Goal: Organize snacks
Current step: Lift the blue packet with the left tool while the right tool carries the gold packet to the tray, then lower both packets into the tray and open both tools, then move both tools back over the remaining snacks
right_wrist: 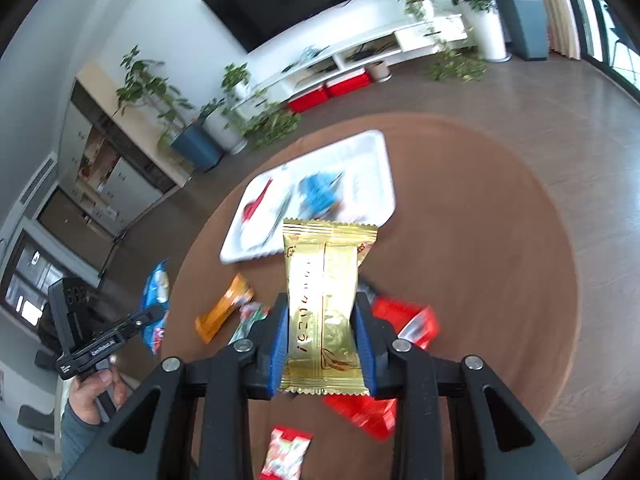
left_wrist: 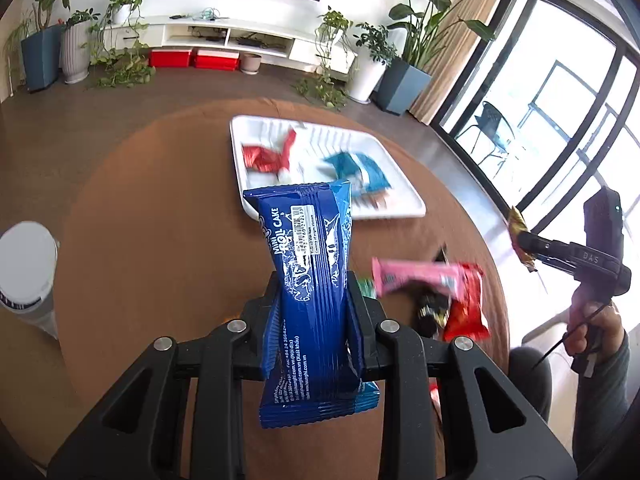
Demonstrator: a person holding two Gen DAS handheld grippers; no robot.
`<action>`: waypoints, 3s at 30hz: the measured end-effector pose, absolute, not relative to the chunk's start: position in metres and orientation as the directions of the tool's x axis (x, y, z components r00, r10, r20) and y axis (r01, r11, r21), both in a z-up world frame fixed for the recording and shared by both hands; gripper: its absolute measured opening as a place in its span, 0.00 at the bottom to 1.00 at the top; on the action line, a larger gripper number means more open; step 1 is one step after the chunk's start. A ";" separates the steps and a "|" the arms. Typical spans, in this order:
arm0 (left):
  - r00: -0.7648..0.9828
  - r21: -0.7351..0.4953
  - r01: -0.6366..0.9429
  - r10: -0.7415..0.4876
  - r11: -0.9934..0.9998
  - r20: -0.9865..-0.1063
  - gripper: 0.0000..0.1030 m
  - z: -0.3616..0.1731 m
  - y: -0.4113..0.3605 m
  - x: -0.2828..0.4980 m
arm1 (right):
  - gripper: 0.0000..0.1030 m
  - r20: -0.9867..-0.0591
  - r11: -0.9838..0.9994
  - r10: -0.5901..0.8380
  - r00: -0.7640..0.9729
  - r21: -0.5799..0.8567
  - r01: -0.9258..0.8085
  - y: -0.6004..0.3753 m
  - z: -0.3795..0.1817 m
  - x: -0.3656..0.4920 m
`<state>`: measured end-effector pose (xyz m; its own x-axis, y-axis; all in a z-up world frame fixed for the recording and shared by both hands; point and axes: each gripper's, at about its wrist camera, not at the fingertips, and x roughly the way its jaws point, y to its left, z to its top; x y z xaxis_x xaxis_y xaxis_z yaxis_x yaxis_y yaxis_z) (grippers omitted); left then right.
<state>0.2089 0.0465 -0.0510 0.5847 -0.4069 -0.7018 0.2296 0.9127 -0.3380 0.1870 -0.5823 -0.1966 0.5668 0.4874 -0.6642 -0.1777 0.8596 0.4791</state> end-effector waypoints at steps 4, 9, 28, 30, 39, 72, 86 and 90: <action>0.597 -0.314 0.249 -0.401 0.916 -0.695 0.25 -0.030 0.038 0.249 | 0.32 -0.659 0.873 0.453 0.600 0.463 -0.151 -0.597 -0.181 0.225; 0.585 -0.295 0.274 -0.402 0.915 -0.704 0.25 -0.016 0.012 0.309 | 0.32 -0.641 0.879 0.457 0.617 0.431 -0.204 -0.580 -0.163 0.279; 0.451 -0.233 0.277 -0.340 0.932 -0.825 0.25 -0.096 -0.068 0.429 | 0.32 -0.818 0.928 0.366 0.444 0.285 -0.239 -0.511 -0.247 0.402; 0.439 -0.230 0.273 -0.334 0.934 -0.834 0.25 -0.107 -0.072 0.436 | 0.32 -0.824 0.933 0.354 0.442 0.276 -0.231 -0.511 -0.254 0.404; 0.422 -0.210 0.268 -0.310 0.940 -0.852 0.25 -0.127 -0.080 0.438 | 0.32 -0.853 0.944 0.319 0.413 0.246 -0.222 -0.510 -0.275 0.407; 0.622 -0.137 0.354 -0.342 0.925 -0.704 1.00 -0.012 -0.040 0.289 | 0.91 -0.643 0.890 0.441 0.627 0.402 -0.213 -0.564 -0.178 0.309; 0.655 -0.045 0.297 -0.237 0.954 -0.718 1.00 -0.080 -0.009 0.123 | 0.93 -0.635 0.890 0.448 0.629 0.385 -0.246 -0.520 -0.210 0.116; 0.626 -0.135 0.233 -0.255 0.963 -0.737 1.00 -0.099 0.002 0.093 | 0.93 -0.669 0.904 0.425 0.609 0.341 -0.256 -0.500 -0.230 0.078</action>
<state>0.0929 0.0019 -0.0986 0.6259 -0.2552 -0.7370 0.2335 0.9629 -0.1351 0.0780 -0.5004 -0.2302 0.6093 0.4251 -0.6694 -0.2560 0.9044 0.3413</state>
